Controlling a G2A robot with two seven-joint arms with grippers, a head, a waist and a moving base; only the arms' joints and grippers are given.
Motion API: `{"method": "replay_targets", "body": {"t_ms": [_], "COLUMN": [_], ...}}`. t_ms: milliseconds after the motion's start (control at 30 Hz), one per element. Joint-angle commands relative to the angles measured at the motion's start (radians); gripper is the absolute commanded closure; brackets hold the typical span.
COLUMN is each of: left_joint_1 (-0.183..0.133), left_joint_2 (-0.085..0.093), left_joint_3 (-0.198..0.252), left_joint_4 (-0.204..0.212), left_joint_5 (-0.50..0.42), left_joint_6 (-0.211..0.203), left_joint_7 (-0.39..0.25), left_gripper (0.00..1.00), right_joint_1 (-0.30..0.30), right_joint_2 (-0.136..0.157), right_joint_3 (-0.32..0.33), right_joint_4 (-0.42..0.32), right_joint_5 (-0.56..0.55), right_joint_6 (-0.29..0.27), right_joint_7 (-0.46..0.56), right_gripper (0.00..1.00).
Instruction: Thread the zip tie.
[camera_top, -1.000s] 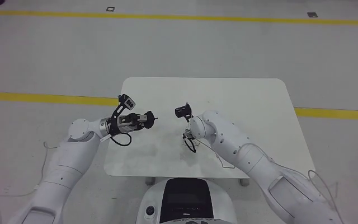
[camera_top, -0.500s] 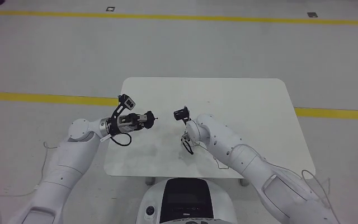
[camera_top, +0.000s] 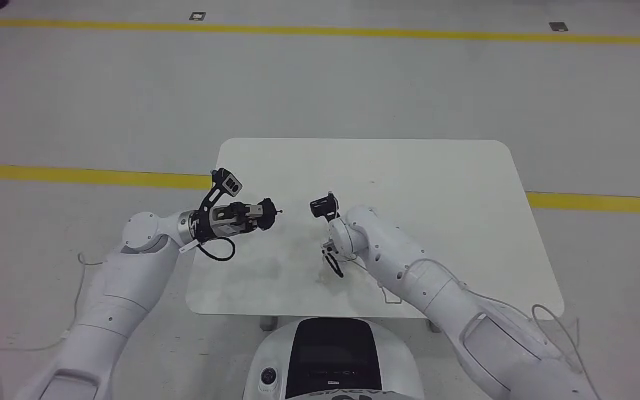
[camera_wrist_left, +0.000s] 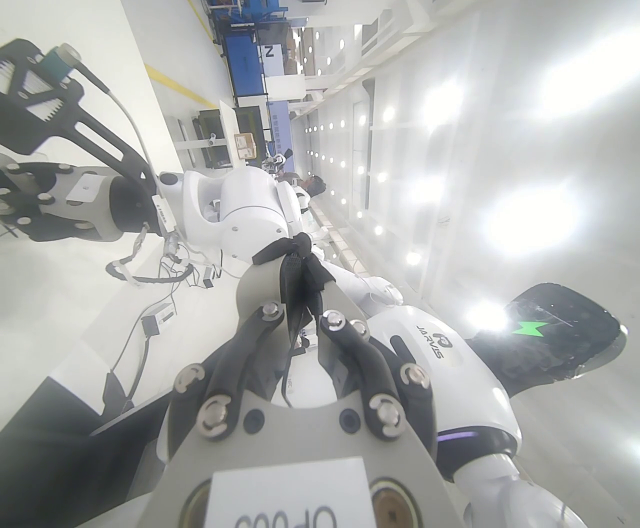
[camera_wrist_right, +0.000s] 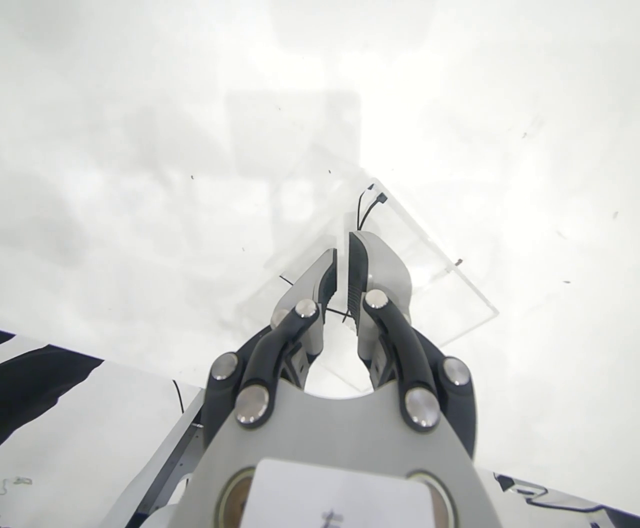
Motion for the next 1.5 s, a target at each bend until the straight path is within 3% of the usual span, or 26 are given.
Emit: {"method": "replay_targets", "body": {"t_ms": [0, 200, 400, 567, 967, 1100, 1467], "left_joint_1": [0.0, 0.0, 0.0, 0.0, 0.0, 0.0, 0.0], "left_joint_2": [0.0, 0.0, 0.0, 0.0, 0.0, 0.0, 0.0], "left_joint_3": [0.0, 0.0, 0.0, 0.0, 0.0, 0.0, 0.0], "left_joint_4": [0.0, 0.0, 0.0, 0.0, 0.0, 0.0, 0.0], "left_joint_5": [0.0, 0.0, 0.0, 0.0, 0.0, 0.0, 0.0], "left_joint_6": [0.0, 0.0, 0.0, 0.0, 0.0, 0.0, 0.0], "left_joint_7": [0.0, 0.0, 0.0, 0.0, 0.0, 0.0, 0.0], "left_gripper": [1.0, 1.0, 1.0, 1.0, 1.0, 1.0, 1.0], "right_joint_1": [-0.002, -0.006, -0.006, -0.005, -0.041, -0.051, -0.05], "right_joint_2": [-0.003, -0.013, -0.026, -0.034, -0.029, -0.032, -0.043], "right_joint_3": [0.003, 0.009, 0.02, 0.038, 0.095, 0.096, 0.101], "right_joint_4": [0.003, 0.016, 0.032, 0.036, -0.027, -0.027, 0.0], "right_joint_5": [-0.006, -0.027, -0.049, -0.069, -0.141, -0.151, -0.153], "right_joint_6": [0.0, 0.0, 0.0, 0.0, 0.0, 0.0, -0.014], "right_joint_7": [0.001, 0.005, 0.011, 0.021, 0.063, 0.068, 0.066], "right_gripper": [0.91, 0.91, 1.0, 1.0, 1.0, 0.78, 0.9]}}
